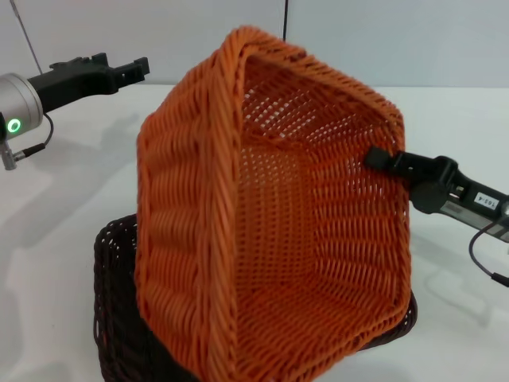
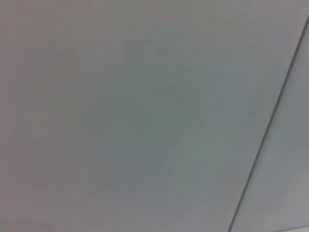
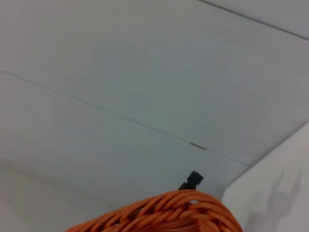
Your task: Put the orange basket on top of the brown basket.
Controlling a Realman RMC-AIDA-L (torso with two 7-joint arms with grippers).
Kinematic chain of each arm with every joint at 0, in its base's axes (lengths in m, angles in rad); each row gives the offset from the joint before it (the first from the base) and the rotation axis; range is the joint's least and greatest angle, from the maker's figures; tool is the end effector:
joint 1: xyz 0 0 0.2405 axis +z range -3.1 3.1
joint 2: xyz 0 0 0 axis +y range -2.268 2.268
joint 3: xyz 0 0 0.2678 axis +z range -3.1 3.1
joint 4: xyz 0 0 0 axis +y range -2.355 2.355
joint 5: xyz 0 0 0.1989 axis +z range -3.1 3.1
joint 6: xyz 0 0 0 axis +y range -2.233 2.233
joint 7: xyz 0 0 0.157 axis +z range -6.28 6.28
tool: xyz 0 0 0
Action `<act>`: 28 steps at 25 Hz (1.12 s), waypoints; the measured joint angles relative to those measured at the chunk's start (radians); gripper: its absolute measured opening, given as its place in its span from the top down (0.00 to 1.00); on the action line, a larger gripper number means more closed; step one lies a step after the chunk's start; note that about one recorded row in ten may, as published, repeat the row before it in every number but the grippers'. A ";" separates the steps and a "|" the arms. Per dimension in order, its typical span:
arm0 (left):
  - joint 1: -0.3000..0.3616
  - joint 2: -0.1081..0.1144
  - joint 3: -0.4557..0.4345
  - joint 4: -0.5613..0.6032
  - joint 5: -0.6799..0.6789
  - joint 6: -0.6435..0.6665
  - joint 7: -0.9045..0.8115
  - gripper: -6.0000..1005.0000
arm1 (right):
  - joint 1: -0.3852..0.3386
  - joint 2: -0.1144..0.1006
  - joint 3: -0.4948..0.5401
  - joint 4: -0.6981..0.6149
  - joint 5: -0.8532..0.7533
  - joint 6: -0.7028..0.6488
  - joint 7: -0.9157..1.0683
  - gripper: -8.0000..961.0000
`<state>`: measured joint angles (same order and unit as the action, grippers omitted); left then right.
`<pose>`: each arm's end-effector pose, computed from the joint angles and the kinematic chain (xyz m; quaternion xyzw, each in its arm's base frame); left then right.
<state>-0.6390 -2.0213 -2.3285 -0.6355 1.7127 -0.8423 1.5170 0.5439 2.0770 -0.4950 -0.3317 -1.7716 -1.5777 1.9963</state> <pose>-0.2679 0.4493 0.0406 -0.8082 -0.3502 -0.2477 0.4035 0.2518 0.3298 -0.0221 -0.6815 0.5715 0.4570 0.0040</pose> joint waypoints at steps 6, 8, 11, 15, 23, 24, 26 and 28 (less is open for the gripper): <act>-0.005 -0.003 0.000 0.013 0.001 0.004 0.003 0.16 | 0.007 -0.005 -0.026 -0.011 0.003 0.003 0.005 0.76; -0.007 -0.003 0.000 0.013 0.001 0.006 0.003 0.16 | 0.008 -0.005 -0.025 -0.016 0.004 0.003 0.005 0.70; -0.013 -0.004 0.000 0.013 0.001 0.012 0.003 0.16 | 0.008 -0.005 -0.019 -0.030 0.005 0.004 0.005 0.62; -0.021 -0.005 0.000 0.019 0.001 0.020 0.010 0.16 | 0.008 -0.005 -0.019 -0.037 0.006 0.003 0.006 0.53; -0.038 0.001 0.000 0.036 0.000 0.034 0.018 0.16 | -0.002 -0.017 -0.044 -0.099 -0.011 -0.056 0.046 0.37; -0.039 0.001 0.000 0.036 0.000 0.034 0.020 0.16 | -0.011 -0.019 -0.044 -0.114 -0.010 -0.064 0.050 0.36; -0.041 0.001 -0.002 0.036 -0.002 0.035 0.026 0.16 | -0.040 -0.022 -0.029 -0.155 0.004 -0.070 0.053 0.32; -0.041 0.000 -0.004 0.035 -0.004 0.035 0.026 0.16 | -0.078 -0.031 -0.007 -0.208 0.030 -0.071 0.047 0.31</act>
<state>-0.6801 -2.0210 -2.3326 -0.6003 1.7091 -0.8074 1.5434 0.4663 2.0464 -0.5020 -0.5395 -1.7412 -1.6491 2.0429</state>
